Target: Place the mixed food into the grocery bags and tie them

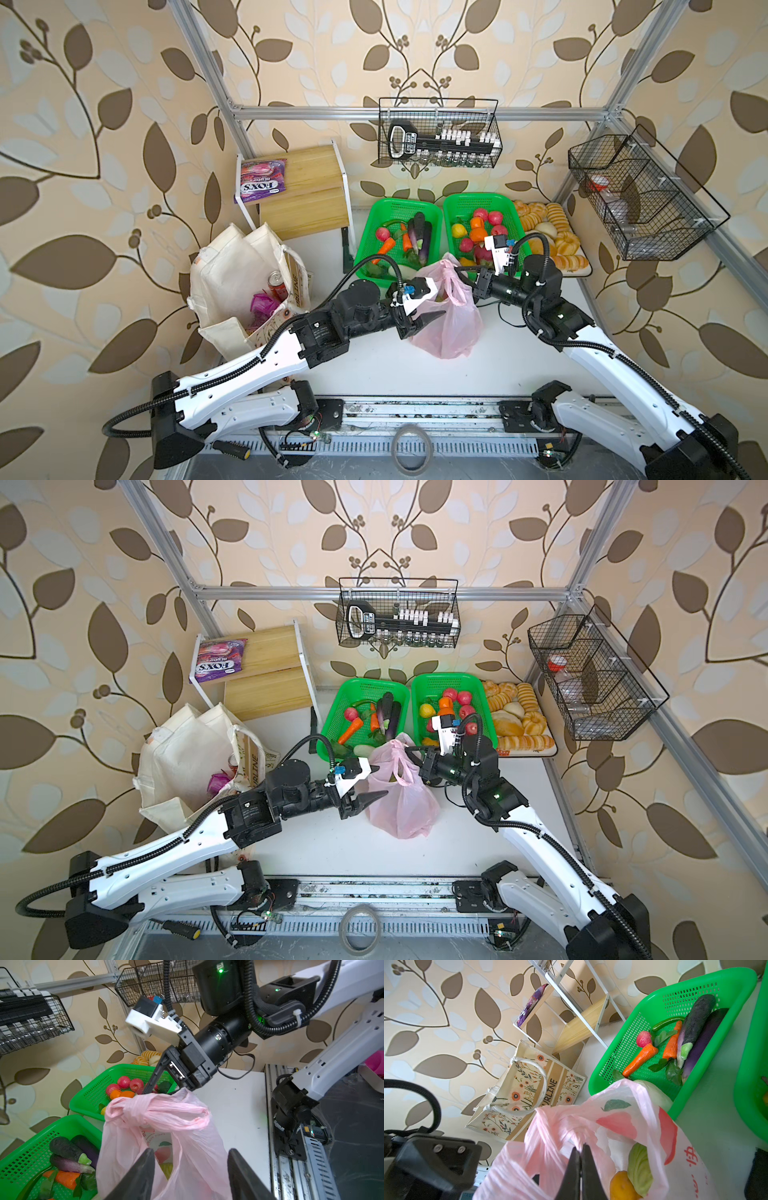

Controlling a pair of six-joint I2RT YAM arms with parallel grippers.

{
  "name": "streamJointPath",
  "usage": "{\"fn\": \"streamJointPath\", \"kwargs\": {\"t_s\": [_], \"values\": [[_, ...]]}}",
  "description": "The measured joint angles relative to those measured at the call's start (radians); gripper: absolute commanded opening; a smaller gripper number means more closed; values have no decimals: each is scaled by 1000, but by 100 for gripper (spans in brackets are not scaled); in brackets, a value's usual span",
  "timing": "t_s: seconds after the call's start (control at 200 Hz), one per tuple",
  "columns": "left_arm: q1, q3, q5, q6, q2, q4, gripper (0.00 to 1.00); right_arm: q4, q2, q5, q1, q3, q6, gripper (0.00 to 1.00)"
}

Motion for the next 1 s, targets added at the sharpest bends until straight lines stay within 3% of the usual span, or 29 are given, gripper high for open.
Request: {"fn": "streamJointPath", "kwargs": {"t_s": [0.375, 1.0], "values": [[-171, 63, -232, 342, 65, -135, 69, 1, 0, -4, -8, 0, 16, 0], [-191, 120, -409, 626, 245, -13, 65, 1, 1, -13, -14, 0, 23, 0]]}}
